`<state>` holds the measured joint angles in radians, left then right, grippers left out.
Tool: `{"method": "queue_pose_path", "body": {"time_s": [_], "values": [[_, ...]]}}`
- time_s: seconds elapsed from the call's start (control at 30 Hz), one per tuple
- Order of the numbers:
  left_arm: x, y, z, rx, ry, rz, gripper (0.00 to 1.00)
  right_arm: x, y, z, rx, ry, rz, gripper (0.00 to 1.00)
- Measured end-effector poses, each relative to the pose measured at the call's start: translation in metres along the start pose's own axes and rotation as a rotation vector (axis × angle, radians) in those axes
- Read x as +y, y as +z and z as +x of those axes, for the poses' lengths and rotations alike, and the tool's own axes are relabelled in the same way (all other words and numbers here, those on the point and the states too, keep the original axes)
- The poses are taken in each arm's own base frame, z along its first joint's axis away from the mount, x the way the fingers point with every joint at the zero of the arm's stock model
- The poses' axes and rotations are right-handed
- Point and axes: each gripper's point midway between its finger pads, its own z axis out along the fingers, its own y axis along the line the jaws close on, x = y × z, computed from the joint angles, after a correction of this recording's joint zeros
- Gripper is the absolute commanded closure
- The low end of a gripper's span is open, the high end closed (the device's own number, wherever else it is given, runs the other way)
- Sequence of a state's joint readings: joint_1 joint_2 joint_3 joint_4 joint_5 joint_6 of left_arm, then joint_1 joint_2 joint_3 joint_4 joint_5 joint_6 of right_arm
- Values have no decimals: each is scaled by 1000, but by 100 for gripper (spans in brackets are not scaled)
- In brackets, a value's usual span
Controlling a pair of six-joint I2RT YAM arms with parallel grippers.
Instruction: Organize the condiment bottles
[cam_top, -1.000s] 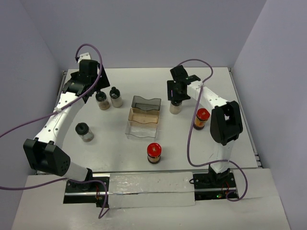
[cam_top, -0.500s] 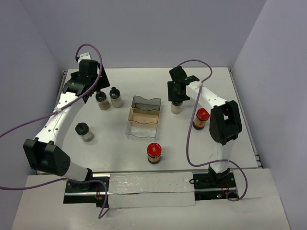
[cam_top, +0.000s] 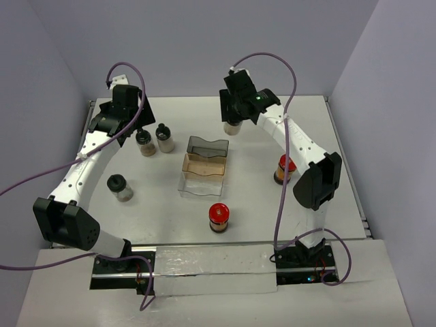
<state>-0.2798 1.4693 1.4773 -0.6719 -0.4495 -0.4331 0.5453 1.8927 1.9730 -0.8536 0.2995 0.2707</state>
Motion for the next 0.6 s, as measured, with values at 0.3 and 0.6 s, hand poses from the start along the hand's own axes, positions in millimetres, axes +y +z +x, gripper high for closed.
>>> {"method": "queue_pose_path", "body": {"time_s": [0.3,0.6], "values": [[2,0,0,-1,1,-9,0,46,-1,6,22,-49,-99,55],[4,0,2,7,6,-21,0,56,28,51,146,-86,-120,53]]}}
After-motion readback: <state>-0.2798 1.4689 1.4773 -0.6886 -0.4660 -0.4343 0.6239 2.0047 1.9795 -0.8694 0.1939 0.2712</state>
